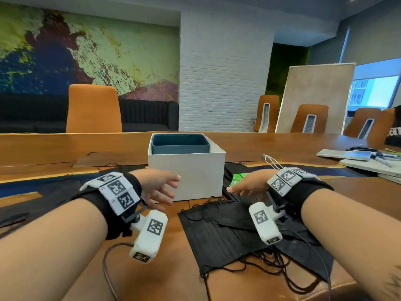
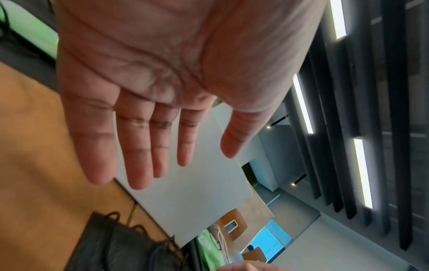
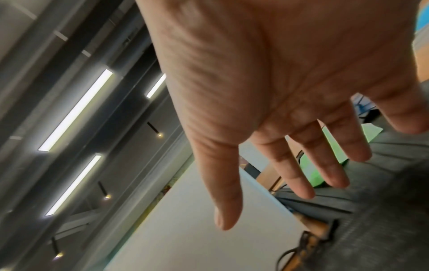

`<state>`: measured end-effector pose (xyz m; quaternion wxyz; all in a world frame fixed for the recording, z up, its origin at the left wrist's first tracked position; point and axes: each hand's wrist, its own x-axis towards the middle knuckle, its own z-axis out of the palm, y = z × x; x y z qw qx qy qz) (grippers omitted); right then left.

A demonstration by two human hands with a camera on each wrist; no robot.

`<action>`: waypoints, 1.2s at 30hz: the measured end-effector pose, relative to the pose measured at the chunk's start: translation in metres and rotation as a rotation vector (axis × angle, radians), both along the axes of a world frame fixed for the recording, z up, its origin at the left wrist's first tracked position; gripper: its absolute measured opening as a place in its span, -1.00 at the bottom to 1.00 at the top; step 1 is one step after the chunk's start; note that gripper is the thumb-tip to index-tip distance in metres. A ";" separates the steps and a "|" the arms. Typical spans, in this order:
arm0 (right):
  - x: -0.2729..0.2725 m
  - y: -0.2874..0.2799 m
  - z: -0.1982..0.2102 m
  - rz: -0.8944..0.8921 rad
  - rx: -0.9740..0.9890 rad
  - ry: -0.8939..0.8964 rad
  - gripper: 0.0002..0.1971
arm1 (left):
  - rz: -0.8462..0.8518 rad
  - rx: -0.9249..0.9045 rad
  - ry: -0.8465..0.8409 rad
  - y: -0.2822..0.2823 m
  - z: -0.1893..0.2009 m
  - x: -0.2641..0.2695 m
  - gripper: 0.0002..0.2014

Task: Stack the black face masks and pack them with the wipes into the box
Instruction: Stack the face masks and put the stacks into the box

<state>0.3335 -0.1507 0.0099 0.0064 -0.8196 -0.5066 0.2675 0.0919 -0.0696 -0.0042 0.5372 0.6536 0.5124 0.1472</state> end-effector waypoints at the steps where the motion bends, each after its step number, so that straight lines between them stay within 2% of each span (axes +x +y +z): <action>1: 0.000 -0.001 -0.002 0.011 -0.019 -0.034 -0.36 | -0.002 -0.020 0.015 0.000 -0.006 0.003 -0.73; 3: 0.005 0.001 -0.008 0.017 -0.068 -0.070 -0.33 | 0.006 -0.051 0.043 0.003 -0.016 0.009 -0.71; 6: 0.020 0.011 -0.018 -0.017 -0.086 -0.088 -0.60 | 0.036 -0.067 0.076 0.006 -0.026 0.020 -0.67; 13: 0.031 0.022 -0.027 0.028 -0.157 -0.146 -0.82 | -0.050 -0.065 0.291 0.011 -0.040 0.042 -0.74; 14: 0.029 0.021 -0.028 0.039 -0.156 -0.166 -0.81 | -0.074 -0.067 0.326 0.010 -0.041 0.044 -0.77; 16: 0.030 0.023 -0.031 0.054 -0.143 -0.156 -0.62 | -0.117 -0.050 0.391 0.010 -0.044 0.048 -0.81; 20: 0.033 0.023 -0.029 0.017 -0.077 -0.053 -0.51 | -0.221 0.066 0.515 0.013 -0.049 0.054 -0.84; 21: 0.033 0.022 -0.026 -0.006 -0.043 -0.033 -0.53 | -0.237 0.076 0.504 0.015 -0.047 0.053 -0.86; 23: 0.033 0.019 -0.024 -0.030 0.000 0.023 -0.72 | -0.228 0.042 0.431 0.017 -0.039 0.049 -0.87; 25: 0.031 0.017 -0.027 -0.064 0.036 0.175 -0.86 | -0.196 0.052 0.383 0.020 -0.028 0.042 -0.79; 27: 0.025 0.017 -0.030 -0.071 0.080 0.260 -0.83 | -0.188 0.097 0.378 0.023 -0.021 0.034 -0.83; 30: 0.012 0.021 -0.027 -0.041 -0.002 0.165 -0.52 | -0.191 0.100 0.406 0.022 -0.024 0.025 -0.76; 31: 0.009 0.023 -0.027 -0.043 0.005 0.159 -0.49 | -0.193 0.086 0.421 0.019 -0.026 0.023 -0.69; 34: 0.005 0.029 -0.031 -0.040 0.096 0.171 -0.64 | -0.217 0.050 0.449 0.017 -0.036 0.022 -0.57; 36: 0.001 0.030 -0.033 -0.016 0.069 0.085 -0.59 | -0.249 0.057 0.480 0.011 -0.040 0.025 -0.58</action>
